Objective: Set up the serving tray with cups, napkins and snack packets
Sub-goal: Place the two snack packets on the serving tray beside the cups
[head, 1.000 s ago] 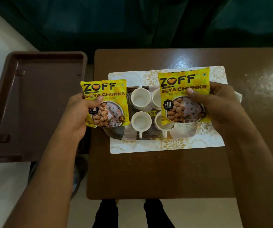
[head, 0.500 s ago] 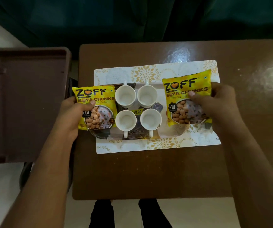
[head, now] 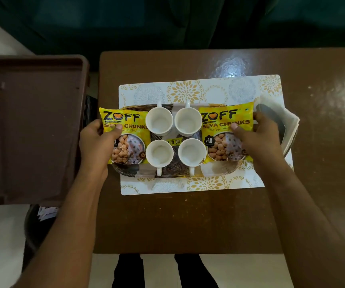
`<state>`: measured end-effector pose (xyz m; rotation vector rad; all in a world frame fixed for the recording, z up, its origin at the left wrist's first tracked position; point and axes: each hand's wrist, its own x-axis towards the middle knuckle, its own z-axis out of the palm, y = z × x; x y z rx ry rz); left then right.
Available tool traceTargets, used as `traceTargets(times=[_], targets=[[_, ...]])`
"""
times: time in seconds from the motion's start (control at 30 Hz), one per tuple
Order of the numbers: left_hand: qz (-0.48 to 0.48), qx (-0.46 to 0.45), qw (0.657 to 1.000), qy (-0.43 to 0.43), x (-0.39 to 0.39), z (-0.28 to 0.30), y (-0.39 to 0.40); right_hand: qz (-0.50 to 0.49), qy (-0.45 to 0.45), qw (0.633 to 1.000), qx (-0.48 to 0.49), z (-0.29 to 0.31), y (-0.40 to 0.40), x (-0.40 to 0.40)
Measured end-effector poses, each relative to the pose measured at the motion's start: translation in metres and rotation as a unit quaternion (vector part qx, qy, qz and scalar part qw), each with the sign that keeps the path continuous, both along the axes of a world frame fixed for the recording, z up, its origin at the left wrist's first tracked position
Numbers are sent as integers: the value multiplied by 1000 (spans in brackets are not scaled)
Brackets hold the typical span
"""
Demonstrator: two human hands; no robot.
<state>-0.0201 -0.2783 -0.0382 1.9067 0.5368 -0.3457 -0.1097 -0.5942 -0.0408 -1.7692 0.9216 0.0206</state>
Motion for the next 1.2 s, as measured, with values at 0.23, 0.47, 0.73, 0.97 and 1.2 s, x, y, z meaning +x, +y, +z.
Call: traceTargets(times=[0.23,0.47,0.73,0.97,1.2], targets=[[3,28,999,-36,-5,-5,1,37,9,992,-119,0,8,-2],[-5,43,998,-42,-7,-7,1,43,21,983,-179,-5,18,-4],[-12,60,996,-58,-7,-11,-2,48,37,974,-216,-13,22,-5],[-16,78,995,-54,-4,-28,6,46,43,972,-227,-20,23,-5],[-30,117,990,-74,-11,-25,3,55,55,960,-269,-22,24,-8]])
